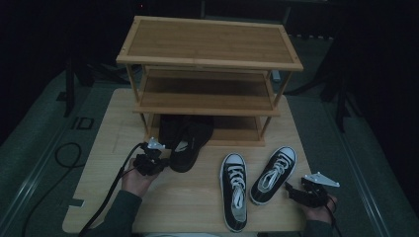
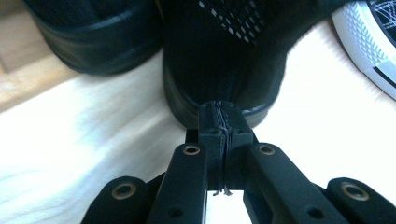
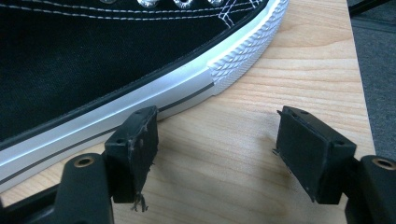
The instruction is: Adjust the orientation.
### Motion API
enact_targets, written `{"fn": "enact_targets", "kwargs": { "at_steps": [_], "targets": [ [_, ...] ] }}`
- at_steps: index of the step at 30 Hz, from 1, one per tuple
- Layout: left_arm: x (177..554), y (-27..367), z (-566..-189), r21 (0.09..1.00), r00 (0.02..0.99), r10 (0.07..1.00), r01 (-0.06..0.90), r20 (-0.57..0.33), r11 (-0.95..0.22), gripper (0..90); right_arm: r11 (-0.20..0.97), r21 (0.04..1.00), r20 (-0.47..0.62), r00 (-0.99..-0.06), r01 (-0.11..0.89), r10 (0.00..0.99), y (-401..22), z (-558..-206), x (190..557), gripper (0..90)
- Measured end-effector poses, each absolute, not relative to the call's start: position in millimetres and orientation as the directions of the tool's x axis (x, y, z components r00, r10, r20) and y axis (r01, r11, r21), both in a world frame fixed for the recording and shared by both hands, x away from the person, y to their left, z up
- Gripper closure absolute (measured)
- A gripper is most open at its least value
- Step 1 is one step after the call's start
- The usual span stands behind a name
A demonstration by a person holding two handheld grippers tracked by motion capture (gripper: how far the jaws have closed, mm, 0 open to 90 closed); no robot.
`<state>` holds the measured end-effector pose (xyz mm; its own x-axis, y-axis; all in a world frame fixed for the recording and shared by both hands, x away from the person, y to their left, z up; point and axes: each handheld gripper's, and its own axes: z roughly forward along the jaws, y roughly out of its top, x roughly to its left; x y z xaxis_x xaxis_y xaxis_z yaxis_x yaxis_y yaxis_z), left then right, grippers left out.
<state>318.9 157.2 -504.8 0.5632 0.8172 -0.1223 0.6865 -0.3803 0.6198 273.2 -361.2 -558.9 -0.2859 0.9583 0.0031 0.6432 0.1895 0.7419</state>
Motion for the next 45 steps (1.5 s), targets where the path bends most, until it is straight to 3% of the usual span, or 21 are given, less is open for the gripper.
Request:
{"fn": "enact_targets", "kwargs": {
  "at_steps": [19,30,45],
  "targets": [
    [313,130,-518,0.626,0.601,0.791,0.662,-0.115,-0.412,89.3,0.19,0.742,0.002,-0.285,0.643,0.958,-361,-559,273,29.1],
    [327,115,-510,0.655,0.615,0.778,0.643,-0.131,-0.398,89.6,0.189,0.742,0.003,-0.285,0.643,0.958,-361,-559,273,29.1],
    [330,98,-505,0.632,0.646,0.762,0.603,-0.03,-0.486,88.4,0.19,0.742,0.002,-0.286,0.643,0.958,-361,-559,273,29.1]
  ]
}}
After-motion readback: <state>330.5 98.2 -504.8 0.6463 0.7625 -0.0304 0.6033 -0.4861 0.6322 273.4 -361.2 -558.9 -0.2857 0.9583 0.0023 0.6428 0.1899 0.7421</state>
